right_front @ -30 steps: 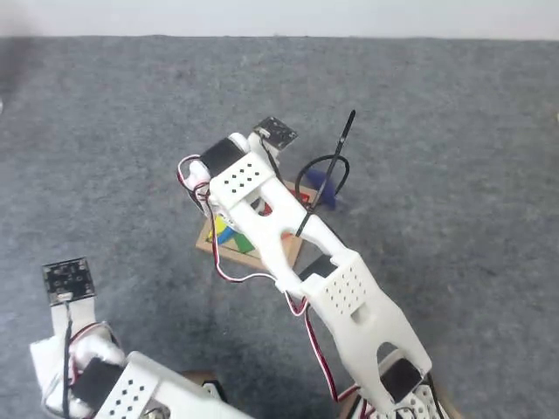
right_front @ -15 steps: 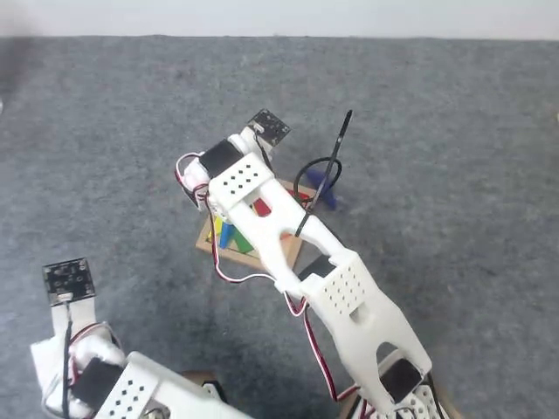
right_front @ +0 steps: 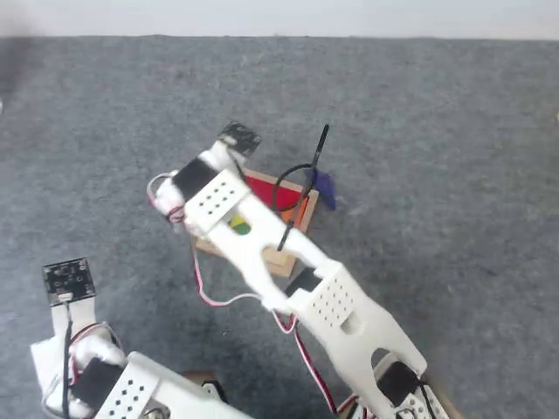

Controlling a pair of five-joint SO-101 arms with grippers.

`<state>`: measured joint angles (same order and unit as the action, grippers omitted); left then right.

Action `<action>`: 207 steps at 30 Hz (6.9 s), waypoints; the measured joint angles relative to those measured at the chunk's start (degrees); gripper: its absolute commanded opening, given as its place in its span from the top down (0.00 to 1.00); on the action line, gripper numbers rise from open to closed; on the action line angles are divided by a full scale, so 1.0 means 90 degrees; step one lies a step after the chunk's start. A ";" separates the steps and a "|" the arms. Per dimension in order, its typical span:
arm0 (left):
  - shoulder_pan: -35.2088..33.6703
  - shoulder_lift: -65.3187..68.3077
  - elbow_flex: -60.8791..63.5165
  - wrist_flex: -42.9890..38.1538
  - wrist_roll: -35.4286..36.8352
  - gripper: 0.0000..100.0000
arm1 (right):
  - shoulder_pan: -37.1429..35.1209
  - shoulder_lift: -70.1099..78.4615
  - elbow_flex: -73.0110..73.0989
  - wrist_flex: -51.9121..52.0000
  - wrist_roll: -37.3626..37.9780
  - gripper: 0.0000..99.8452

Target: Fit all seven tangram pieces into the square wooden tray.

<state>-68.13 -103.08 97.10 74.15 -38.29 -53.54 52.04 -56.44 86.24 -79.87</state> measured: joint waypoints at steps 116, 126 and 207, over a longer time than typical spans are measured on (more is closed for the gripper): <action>0.0000 0.0000 0.0000 0.0000 0.0000 0.76 | -0.0098 0.0821 -0.2276 0.0635 0.1651 0.79; 0.0000 0.0000 0.0000 0.0000 0.0000 0.76 | -0.0215 0.1504 -0.2305 0.0635 0.1651 0.79; 0.0176 0.0000 -0.0010 0.0000 0.0000 0.76 | 0.1280 -0.4220 0.7766 -0.1748 0.8244 0.79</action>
<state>-66.55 -103.08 97.01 74.15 -38.29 -42.02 14.07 13.45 70.51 -5.67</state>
